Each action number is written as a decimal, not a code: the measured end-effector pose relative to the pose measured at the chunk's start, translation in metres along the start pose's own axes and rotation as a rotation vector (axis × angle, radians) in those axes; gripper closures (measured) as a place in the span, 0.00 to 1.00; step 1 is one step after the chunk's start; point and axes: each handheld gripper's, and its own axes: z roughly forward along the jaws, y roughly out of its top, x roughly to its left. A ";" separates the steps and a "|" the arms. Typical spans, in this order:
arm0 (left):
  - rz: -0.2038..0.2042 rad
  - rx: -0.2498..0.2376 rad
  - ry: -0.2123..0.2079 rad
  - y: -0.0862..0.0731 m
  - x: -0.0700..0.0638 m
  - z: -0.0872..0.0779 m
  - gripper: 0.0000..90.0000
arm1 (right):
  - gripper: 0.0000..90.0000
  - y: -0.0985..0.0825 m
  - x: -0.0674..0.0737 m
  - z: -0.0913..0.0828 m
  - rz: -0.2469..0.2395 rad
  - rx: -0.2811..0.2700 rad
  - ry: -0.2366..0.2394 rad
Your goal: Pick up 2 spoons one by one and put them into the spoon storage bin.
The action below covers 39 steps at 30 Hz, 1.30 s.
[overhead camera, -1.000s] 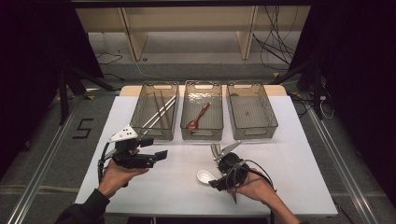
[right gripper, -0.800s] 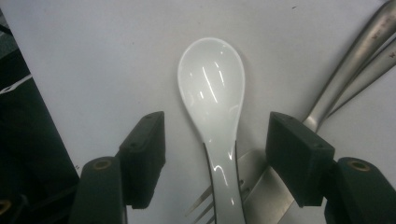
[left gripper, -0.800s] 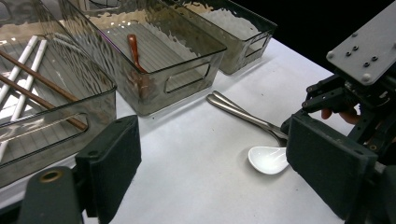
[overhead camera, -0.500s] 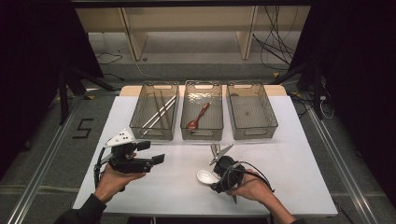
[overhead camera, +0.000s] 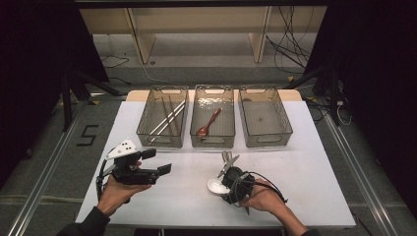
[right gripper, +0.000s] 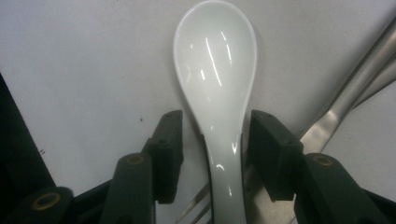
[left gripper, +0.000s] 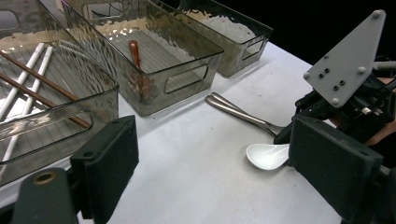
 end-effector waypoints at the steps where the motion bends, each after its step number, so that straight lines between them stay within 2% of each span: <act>1: 0.001 0.000 0.001 0.000 0.000 0.000 0.17 | 0.66 0.000 0.000 0.000 -0.011 0.007 0.001; 6: 0.005 0.001 0.004 0.000 0.000 0.001 0.17 | 0.73 0.001 0.001 0.001 -0.020 0.018 -0.011; 17: 0.012 0.006 0.008 -0.001 -0.001 0.002 0.17 | 0.77 0.001 0.002 0.001 -0.052 0.022 -0.026; 24: 0.011 0.004 0.010 -0.001 -0.001 0.002 0.17 | 0.79 0.001 0.001 0.001 -0.055 0.013 -0.027; 31: 0.005 0.003 0.013 -0.001 0.000 0.001 0.17 | 0.80 0.002 0.000 -0.003 -0.013 -0.012 -0.008; 39: 0.009 0.009 0.015 -0.002 0.000 0.002 0.17 | 0.81 0.001 -0.003 -0.005 -0.006 -0.028 -0.009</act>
